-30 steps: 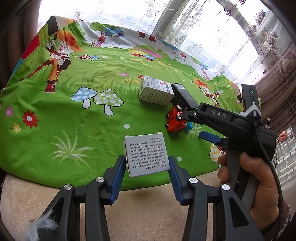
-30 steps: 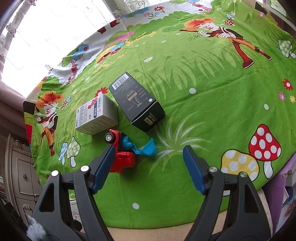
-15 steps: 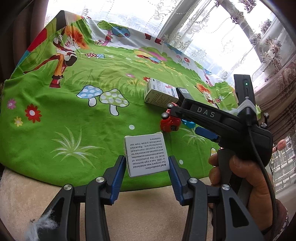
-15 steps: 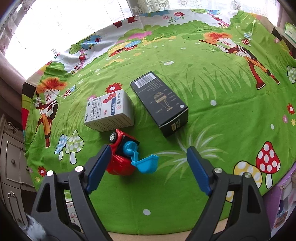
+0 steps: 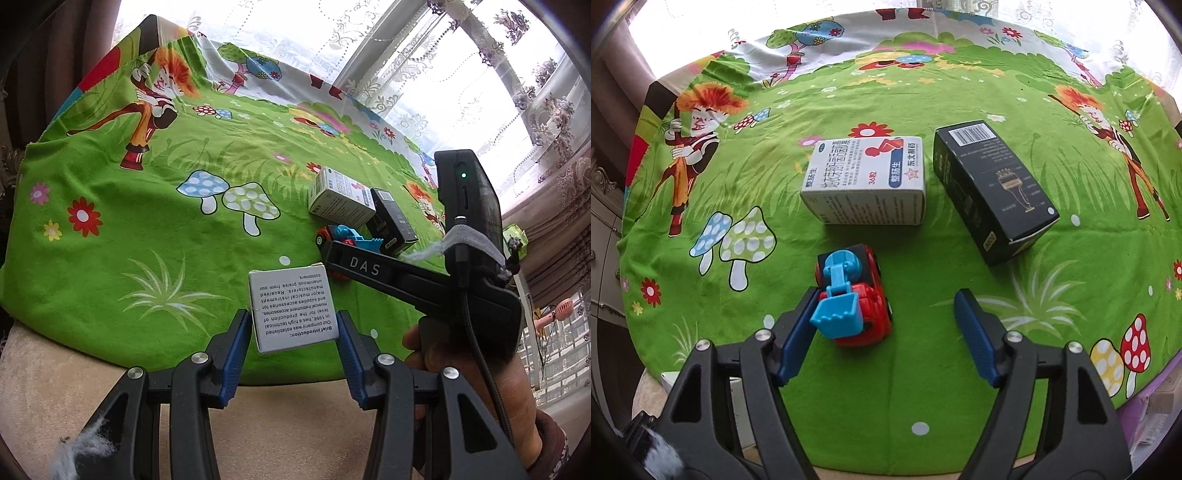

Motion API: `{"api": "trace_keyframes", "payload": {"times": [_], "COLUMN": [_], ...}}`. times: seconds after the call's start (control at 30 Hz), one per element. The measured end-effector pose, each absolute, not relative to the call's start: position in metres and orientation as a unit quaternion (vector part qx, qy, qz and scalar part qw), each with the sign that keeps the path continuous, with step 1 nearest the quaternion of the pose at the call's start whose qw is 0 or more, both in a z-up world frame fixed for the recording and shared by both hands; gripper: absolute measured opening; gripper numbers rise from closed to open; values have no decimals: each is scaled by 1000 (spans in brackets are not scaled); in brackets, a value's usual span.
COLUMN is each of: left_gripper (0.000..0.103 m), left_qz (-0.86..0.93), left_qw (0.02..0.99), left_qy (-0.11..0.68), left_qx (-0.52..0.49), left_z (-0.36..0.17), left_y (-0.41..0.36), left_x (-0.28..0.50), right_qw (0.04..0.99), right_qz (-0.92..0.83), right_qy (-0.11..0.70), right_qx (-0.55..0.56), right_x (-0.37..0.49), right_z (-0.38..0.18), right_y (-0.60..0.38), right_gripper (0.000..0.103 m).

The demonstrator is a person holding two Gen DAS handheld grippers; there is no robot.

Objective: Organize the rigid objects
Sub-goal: 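Grasp the small white printed box with the left gripper while the right gripper grasps the red toy car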

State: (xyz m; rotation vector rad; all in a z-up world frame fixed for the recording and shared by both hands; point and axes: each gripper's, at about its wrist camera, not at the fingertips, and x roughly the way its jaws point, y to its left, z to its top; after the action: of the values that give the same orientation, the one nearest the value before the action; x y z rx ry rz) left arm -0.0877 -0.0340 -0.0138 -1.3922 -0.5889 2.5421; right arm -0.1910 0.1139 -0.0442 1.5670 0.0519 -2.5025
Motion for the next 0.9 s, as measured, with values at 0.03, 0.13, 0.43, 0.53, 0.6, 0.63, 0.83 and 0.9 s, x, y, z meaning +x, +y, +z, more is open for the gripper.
{"api": "trace_keyframes", "payload": {"times": [0.03, 0.13, 0.43, 0.53, 0.6, 0.63, 0.83, 0.9], "left_gripper": [47, 47, 47, 47, 47, 47, 47, 47], "left_qz": [856, 858, 864, 865, 866, 866, 868, 868], "left_qw": [89, 81, 72, 73, 72, 72, 73, 74], "left_qy": [-197, -190, -169, -162, -160, -160, -155, -153], "left_qx": [-470, -470, -469, -469, -469, -468, -466, -466], "left_z": [-14, -14, -13, -12, -12, -12, -11, -10], "left_y": [-34, -33, -27, -25, -24, -24, -22, -22], "left_x": [-88, -87, -86, -85, -85, -85, -84, -84], "right_qw": [95, 93, 99, 98, 100, 102, 121, 123], "right_qz": [-844, -847, -854, -861, -864, -864, -872, -875], "right_qy": [23, 43, 34, 38, 39, 39, 29, 28], "right_qx": [526, 522, 509, 498, 493, 491, 473, 467], "right_x": [-190, -188, -176, -170, -166, -164, -148, -142], "right_z": [-44, -43, -36, -29, -25, -24, -13, -9], "right_y": [112, 108, 120, 124, 126, 127, 139, 143], "right_gripper": [65, 42, 42, 42, 42, 42, 42, 42]}}
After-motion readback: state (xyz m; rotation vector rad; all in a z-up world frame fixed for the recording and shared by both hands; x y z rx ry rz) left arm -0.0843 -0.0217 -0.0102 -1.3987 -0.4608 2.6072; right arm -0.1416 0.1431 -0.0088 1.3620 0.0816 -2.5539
